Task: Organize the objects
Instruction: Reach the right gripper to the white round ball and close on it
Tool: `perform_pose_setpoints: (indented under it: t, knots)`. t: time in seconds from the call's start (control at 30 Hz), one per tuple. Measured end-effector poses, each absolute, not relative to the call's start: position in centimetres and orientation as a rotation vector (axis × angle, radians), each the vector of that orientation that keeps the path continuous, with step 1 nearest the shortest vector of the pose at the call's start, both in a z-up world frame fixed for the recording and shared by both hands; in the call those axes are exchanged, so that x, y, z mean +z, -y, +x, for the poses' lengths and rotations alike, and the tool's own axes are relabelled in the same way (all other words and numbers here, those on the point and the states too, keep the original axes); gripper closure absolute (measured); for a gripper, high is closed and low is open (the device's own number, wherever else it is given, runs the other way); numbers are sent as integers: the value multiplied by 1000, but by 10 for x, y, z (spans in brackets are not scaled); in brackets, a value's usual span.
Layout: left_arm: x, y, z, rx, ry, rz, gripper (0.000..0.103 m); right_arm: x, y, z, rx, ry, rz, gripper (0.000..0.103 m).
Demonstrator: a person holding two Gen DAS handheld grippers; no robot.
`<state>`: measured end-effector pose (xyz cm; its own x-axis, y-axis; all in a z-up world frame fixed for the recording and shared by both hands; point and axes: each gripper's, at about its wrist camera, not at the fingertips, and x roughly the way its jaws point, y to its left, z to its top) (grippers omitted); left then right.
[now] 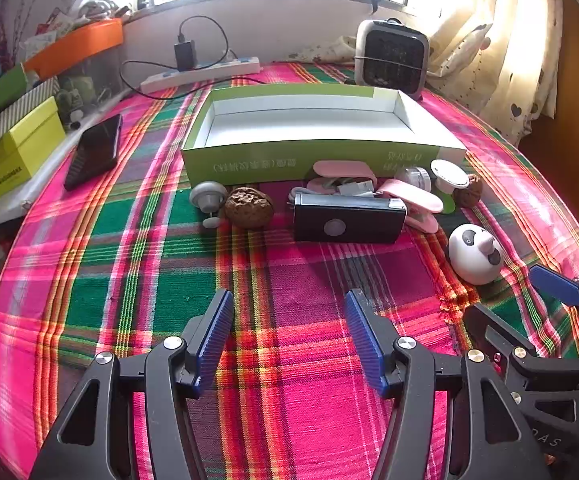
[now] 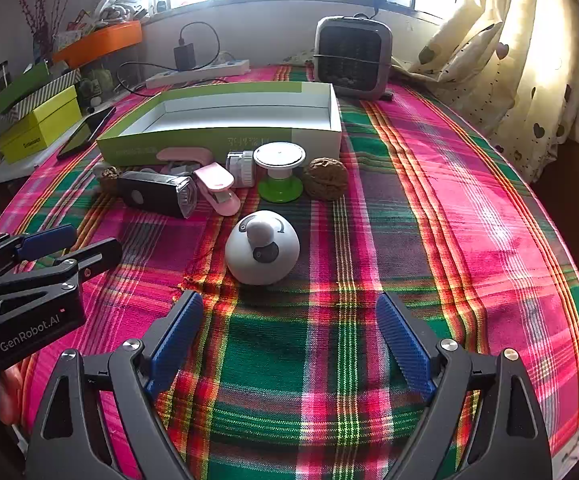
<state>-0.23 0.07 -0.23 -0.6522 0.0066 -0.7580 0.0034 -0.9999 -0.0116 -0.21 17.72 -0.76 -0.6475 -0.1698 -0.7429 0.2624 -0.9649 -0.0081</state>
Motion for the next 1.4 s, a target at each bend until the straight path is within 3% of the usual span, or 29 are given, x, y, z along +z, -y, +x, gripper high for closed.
perform_pose_setpoints:
  t: [1.4]
  knots:
    - [1, 0, -6, 2810, -28, -1312, 46, -6, -174, -24, -2581, -197, 1232, 15]
